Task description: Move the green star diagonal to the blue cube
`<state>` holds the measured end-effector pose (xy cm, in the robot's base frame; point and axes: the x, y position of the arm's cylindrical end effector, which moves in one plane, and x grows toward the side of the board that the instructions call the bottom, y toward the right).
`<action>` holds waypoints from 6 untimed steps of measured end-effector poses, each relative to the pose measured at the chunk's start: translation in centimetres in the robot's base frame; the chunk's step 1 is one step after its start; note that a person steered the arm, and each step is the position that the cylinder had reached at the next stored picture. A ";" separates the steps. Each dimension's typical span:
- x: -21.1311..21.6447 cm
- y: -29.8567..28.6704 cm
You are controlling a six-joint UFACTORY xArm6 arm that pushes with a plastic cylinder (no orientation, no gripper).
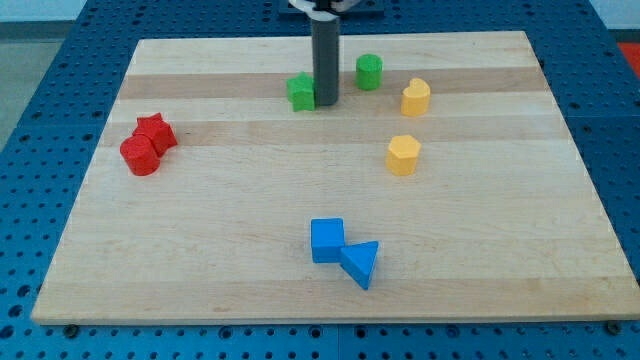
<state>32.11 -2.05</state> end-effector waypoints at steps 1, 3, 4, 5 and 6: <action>-1.7 -3.9; -1.8 -7.1; -0.4 -6.2; -0.9 -8.7; -2.2 -12.0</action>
